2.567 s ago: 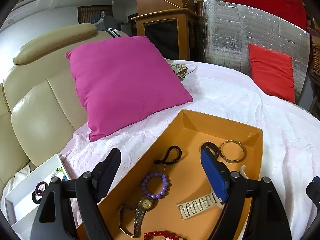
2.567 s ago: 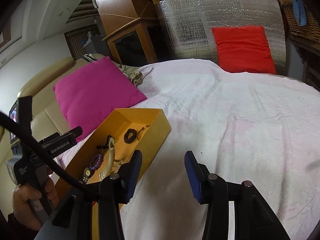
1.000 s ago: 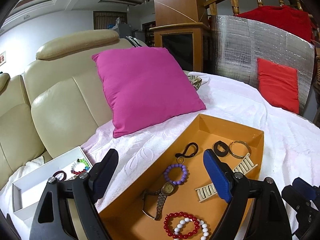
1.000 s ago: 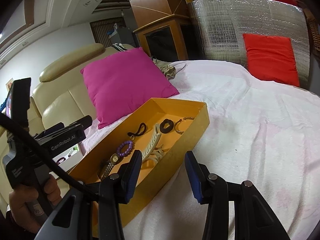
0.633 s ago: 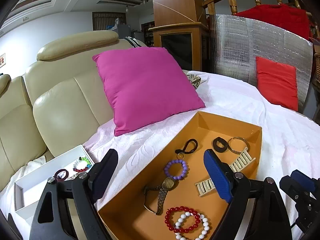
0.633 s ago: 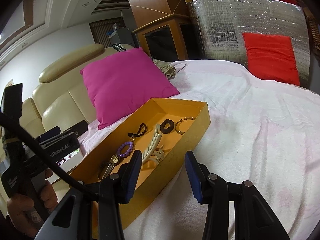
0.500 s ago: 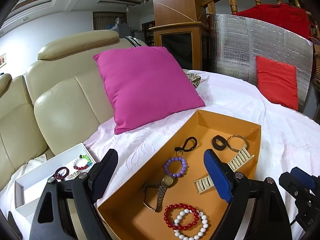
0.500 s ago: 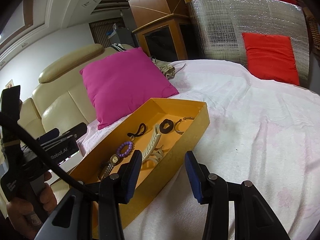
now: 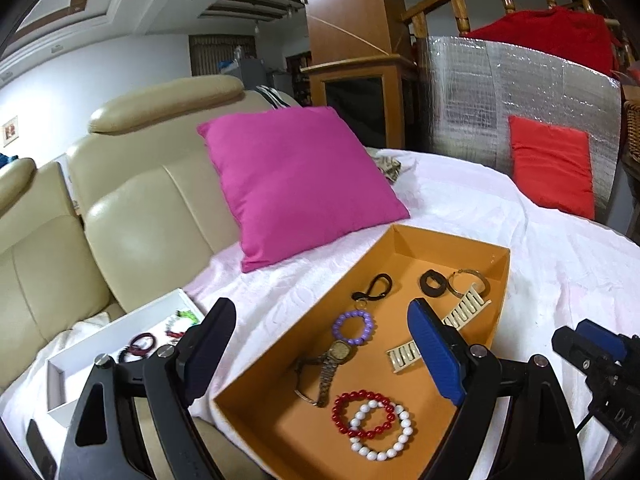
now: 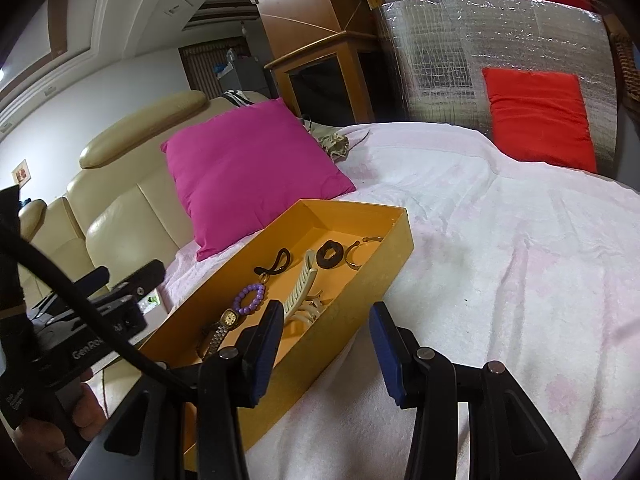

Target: Organize jewelry

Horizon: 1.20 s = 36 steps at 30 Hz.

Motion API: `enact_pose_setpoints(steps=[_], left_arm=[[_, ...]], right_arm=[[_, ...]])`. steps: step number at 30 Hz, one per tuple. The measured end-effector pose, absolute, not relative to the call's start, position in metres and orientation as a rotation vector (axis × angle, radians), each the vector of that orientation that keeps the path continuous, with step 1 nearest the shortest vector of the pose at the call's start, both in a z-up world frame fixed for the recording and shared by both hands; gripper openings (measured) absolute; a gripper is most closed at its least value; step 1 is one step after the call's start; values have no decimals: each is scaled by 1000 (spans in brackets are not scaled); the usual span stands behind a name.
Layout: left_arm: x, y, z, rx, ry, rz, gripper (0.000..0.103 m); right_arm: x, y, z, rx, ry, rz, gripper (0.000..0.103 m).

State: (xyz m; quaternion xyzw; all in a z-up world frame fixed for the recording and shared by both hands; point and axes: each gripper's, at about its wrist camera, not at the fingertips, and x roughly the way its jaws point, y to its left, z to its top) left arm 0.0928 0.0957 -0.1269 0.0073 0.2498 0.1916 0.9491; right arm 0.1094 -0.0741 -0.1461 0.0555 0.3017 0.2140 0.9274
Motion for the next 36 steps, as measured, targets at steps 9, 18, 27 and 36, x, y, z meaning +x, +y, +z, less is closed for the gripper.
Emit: enact_pose_setpoints(steps=[9, 18, 27, 36], left_arm=[[51, 107, -105, 20, 522, 425, 88], [16, 129, -70, -41, 459, 441, 88], [0, 136, -58, -49, 439, 444, 88], [-12, 133, -49, -45, 423, 425, 88]], right_arm=[[75, -56, -104, 58, 587, 477, 53], [49, -30, -70, -5, 585, 497, 54], [27, -17, -60, -26, 597, 493, 56], [11, -12, -52, -39, 590, 486, 57]])
